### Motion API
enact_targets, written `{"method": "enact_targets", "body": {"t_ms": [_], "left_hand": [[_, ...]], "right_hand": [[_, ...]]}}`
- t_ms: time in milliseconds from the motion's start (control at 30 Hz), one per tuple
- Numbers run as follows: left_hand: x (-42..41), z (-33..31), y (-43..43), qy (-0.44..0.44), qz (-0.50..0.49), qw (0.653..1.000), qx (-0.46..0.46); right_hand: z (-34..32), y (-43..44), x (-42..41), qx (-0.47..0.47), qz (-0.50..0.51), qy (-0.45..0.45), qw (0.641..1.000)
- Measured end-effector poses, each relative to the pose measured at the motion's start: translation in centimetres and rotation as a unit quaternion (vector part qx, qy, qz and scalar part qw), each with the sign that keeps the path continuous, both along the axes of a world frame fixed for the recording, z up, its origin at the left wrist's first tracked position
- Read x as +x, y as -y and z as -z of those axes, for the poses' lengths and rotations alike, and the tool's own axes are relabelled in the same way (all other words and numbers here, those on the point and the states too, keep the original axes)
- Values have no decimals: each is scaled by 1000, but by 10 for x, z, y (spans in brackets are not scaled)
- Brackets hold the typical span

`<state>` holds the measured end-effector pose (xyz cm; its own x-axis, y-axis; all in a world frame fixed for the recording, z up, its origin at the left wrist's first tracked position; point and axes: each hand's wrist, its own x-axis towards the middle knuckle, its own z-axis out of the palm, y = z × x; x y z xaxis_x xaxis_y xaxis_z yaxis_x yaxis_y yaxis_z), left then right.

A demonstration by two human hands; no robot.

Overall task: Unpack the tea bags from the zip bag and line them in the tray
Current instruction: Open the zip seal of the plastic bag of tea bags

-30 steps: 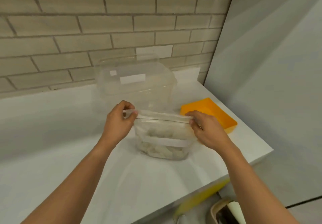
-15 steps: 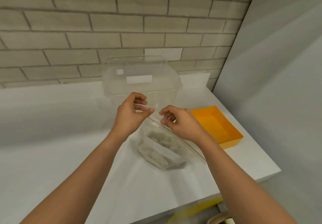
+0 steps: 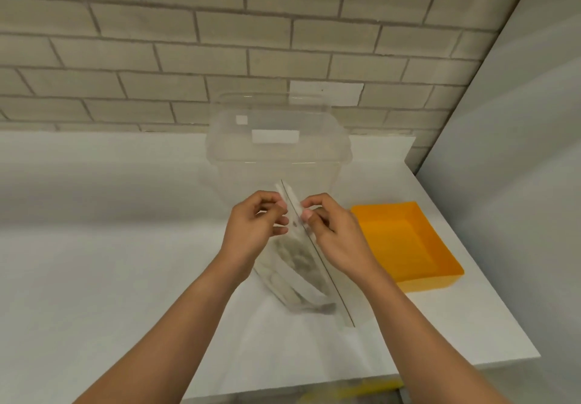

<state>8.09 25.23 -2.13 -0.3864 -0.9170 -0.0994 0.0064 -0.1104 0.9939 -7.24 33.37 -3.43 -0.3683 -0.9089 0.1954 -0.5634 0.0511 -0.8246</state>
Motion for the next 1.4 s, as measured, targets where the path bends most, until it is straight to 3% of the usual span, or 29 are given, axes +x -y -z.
{"method": "enact_targets", "body": {"t_ms": [133, 233, 467, 667, 833, 1400], "left_hand": [[-2, -1, 0, 33, -10, 999, -15], [-3, -2, -1, 44, -9, 998, -39], [0, -9, 2, 34, 63, 994, -84], [-2, -13, -1, 73, 100, 987, -102], [-15, -19, -8, 71, 51, 990, -109], [-11, -33, 12, 139, 64, 983, -99]], "right_hand": [[-1, 3, -4, 39, -39, -40, 998], [-9, 5, -2, -2, -12, -79, 997], [-28, 5, -6, -7, -16, 17, 1000], [-30, -3, -15, 16, -15, -56, 998], [-36, -6, -7, 20, -10, -91, 996], [-31, 7, -8, 15, 6, -94, 995]]}}
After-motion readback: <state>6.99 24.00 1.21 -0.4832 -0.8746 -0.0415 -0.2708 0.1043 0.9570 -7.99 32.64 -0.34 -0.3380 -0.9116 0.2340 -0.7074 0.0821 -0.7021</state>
